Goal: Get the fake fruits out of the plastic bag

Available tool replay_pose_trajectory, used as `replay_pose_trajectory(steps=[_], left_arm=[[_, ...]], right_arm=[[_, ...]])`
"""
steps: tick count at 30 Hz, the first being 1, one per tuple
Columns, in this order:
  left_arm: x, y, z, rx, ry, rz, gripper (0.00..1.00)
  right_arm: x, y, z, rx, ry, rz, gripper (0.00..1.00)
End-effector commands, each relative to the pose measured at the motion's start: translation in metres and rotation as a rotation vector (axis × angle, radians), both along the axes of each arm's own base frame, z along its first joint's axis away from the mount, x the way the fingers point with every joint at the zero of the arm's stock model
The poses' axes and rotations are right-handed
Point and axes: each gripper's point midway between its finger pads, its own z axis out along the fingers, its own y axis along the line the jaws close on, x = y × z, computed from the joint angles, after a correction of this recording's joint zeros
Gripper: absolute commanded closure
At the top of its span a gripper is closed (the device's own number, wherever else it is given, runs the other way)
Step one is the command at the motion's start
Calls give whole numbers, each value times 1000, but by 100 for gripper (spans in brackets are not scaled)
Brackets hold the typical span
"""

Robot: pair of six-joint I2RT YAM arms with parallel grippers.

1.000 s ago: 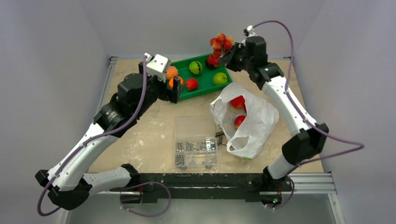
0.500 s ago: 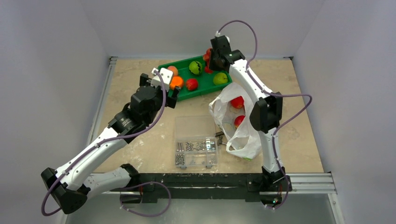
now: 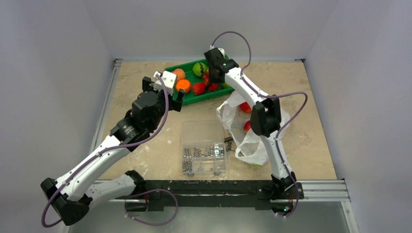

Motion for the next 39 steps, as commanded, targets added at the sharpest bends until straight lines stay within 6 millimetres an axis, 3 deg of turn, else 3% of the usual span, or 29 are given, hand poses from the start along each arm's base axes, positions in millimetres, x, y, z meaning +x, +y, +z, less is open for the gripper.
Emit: replay_pose_trajectory(steps=[1,4,10,13,17,20,25,30,34,39], left_arm=[[4,-5,6,-20,-26,-18,6],[1,-17,4,-34,-15,-82,6],[-26,-74,0,-170,60,-396,6],[-47,-108,1,-249,116,-591,6],[-67,-138,-2,-335,193,-762,5],[-71,-152,-7,-397,242,-814,5],[-67,-173,-20,-440,309,-863,7],[-66,-189,-31,-481,381,-891,17],[-52,-192,-52,-437,442,-805,41],[-40,-186,-75,-373,487,-707,81]], right_arm=[[12,-6,34,-2,-88,-20,73],[7,-7,48,-4,-96,-14,69],[-19,-22,119,30,-177,2,61],[-43,-34,151,52,-208,10,58],[-85,-55,184,107,-242,12,56],[-121,-75,194,126,-259,13,54],[-195,-101,202,227,-284,60,52],[-258,-109,174,340,-227,136,51],[-294,-100,156,434,-195,216,53],[-319,-83,155,534,-207,316,54]])
